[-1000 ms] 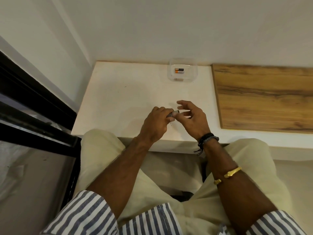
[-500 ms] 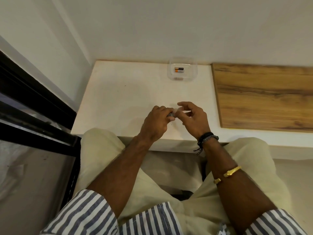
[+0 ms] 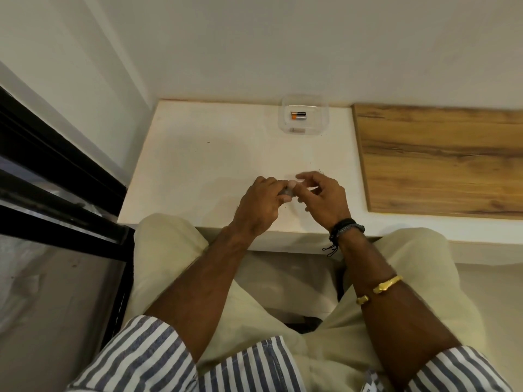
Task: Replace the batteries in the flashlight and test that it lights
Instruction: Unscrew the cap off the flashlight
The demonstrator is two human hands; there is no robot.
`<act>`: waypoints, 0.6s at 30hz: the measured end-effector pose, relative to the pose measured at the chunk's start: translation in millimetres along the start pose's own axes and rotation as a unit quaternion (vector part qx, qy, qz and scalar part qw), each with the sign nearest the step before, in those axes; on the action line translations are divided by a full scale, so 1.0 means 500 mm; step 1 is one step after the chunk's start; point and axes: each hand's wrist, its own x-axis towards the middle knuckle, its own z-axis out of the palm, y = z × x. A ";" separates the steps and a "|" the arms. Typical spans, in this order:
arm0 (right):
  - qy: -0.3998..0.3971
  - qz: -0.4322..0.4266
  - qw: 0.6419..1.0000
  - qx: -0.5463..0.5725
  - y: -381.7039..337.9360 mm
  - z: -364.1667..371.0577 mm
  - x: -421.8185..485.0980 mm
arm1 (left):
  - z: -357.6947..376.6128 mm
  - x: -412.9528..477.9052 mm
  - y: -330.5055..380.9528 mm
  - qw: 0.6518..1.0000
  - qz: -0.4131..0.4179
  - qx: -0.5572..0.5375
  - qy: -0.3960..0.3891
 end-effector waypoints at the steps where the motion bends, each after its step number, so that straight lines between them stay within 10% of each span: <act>1: 0.003 -0.003 1.000 -0.008 0.001 0.001 0.000 | 0.000 0.000 0.001 1.000 -0.001 0.003 -0.006; 18: -0.005 -0.009 0.999 -0.038 0.005 0.001 0.002 | 0.009 0.004 -0.008 1.000 -0.008 0.009 -0.016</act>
